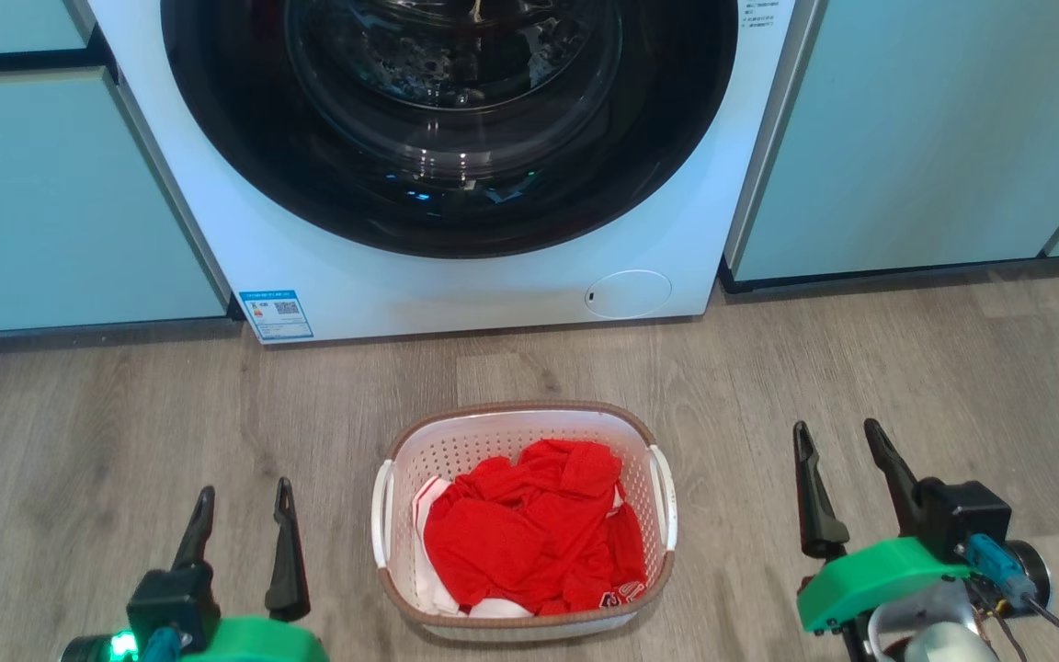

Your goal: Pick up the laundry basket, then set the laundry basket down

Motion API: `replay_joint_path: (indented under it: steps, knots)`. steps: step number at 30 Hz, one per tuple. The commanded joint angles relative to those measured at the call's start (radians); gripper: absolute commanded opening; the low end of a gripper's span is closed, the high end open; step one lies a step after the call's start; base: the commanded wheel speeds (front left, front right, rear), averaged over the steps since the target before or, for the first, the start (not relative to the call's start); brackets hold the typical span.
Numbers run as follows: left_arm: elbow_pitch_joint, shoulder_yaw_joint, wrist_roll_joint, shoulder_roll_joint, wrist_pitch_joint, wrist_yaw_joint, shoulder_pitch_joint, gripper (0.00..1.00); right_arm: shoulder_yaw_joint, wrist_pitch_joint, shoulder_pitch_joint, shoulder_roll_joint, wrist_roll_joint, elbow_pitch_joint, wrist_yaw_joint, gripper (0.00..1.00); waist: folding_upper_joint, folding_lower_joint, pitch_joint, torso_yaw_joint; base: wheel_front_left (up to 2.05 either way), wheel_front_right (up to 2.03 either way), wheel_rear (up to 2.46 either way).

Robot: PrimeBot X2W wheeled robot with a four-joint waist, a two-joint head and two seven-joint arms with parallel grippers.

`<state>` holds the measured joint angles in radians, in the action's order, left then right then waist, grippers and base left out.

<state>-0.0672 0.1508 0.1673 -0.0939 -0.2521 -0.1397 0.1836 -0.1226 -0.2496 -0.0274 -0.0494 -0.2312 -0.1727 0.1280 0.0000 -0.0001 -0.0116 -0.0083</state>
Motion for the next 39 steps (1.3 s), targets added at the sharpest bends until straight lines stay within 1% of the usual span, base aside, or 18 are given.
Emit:
replay_joint_path:
  steps: [1, 6, 7, 11, 25, 26, 39]
  knots:
    - [0.032, -0.038, -0.010, 0.004, -0.010, 0.006, -0.036, 1.00, -0.017, -0.012, 0.026, -0.001, 0.002, 0.035, 0.003, 1.00, 0.0000, 0.0001, 0.000, 0.000, 0.00, 0.00, 0.00]
    - [0.043, -0.047, -0.008, 0.009, -0.010, 0.013, -0.038, 1.00, -0.016, -0.012, 0.028, -0.001, 0.000, 0.035, 0.003, 1.00, 0.0000, 0.0001, 0.002, 0.001, 0.00, 0.00, 0.00]
    - [0.008, -0.007, 0.000, 0.004, 0.000, 0.010, 0.000, 0.00, 0.000, 0.000, 0.000, 0.000, 0.000, 0.000, 0.000, 0.00, 0.0000, 0.0001, 0.002, 0.001, 0.00, 0.00, 0.00]
    - [-0.057, 0.002, 0.002, 0.006, 0.004, 0.008, 0.013, 0.00, -0.006, 0.003, -0.014, 0.002, -0.002, -0.065, 0.000, 0.00, 0.0000, 0.0001, 0.002, 0.002, 0.00, 0.00, 0.00]
    - [-0.070, -0.018, 0.185, 0.002, 0.038, 0.038, -0.022, 0.00, 0.009, 0.035, 0.003, -0.009, -0.179, -0.064, 0.000, 0.00, 0.0000, 0.0001, 0.003, 0.002, 0.00, 0.00, 0.00]
    - [-0.070, -0.018, 0.185, 0.002, 0.038, 0.038, -0.022, 0.00, 0.009, 0.035, 0.003, -0.009, -0.179, -0.064, 0.000, 0.00, 0.0000, 0.0001, 0.003, 0.002, 0.00, 0.00, 0.00]
    - [-0.086, -0.038, 0.341, 0.000, 0.070, 0.066, -0.055, 0.00, 0.026, 0.065, 0.018, -0.015, -0.329, -0.065, 0.001, 0.00, 0.0000, 0.0001, 0.005, 0.003, 0.00, 0.00, 0.00]
